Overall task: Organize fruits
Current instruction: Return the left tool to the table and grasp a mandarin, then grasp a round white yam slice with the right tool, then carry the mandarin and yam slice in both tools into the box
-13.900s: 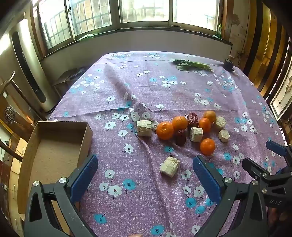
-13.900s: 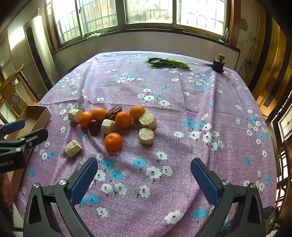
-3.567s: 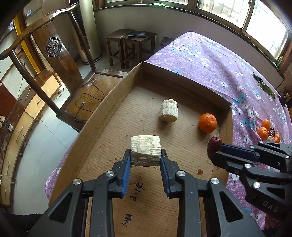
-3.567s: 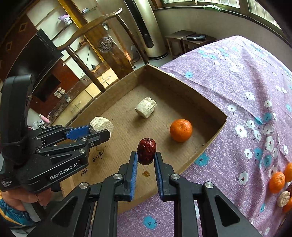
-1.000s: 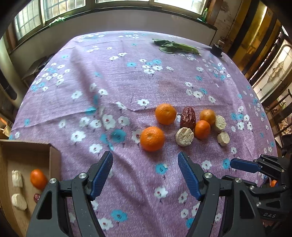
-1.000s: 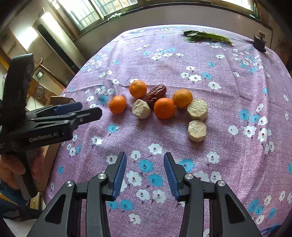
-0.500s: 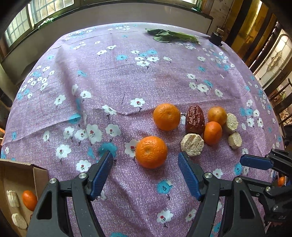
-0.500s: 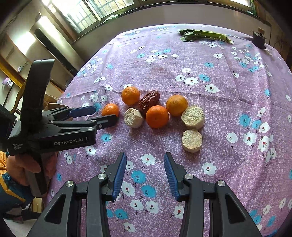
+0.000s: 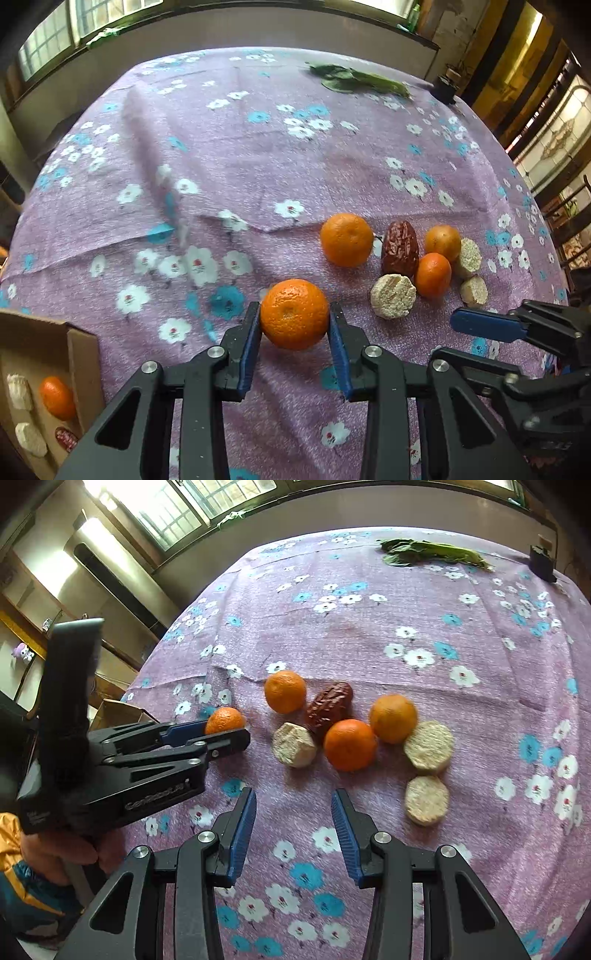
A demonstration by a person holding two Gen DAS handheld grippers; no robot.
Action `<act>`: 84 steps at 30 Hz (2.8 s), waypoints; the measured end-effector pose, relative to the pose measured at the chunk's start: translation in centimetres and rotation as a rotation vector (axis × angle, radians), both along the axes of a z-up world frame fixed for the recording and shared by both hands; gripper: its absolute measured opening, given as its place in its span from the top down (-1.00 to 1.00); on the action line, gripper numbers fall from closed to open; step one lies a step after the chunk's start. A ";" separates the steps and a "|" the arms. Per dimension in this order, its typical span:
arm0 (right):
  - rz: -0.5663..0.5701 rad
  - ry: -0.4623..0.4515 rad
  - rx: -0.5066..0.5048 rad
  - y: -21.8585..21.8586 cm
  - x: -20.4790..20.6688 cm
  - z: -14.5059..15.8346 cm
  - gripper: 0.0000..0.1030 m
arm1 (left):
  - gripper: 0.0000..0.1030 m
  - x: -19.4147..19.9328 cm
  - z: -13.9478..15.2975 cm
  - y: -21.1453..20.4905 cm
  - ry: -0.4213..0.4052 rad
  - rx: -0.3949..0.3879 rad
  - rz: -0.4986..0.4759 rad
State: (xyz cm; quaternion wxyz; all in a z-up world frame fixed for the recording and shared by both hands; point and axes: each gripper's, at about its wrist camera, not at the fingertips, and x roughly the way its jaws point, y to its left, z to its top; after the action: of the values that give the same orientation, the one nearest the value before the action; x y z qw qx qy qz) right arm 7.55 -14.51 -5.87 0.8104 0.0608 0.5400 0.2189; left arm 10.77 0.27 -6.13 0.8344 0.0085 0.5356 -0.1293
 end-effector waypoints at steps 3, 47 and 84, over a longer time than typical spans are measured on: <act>0.003 -0.008 -0.031 1.2 0.7 -0.6 0.11 | 0.35 -0.6 1.3 0.9 -0.028 0.015 0.025; 0.124 -0.047 -0.212 4.8 -3.1 -1.3 0.37 | 0.34 -7.7 3.8 8.0 -0.058 0.041 0.207; 0.516 -0.104 -0.044 24.5 -7.6 3.9 0.36 | 0.34 -14.8 4.4 22.7 -0.060 0.125 0.519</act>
State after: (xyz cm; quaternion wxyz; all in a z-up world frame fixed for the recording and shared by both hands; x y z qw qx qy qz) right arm -0.03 9.95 -1.93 0.7555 -0.1079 0.4999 0.4096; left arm -4.02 23.01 -1.76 0.8531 -0.0737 0.5018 0.1223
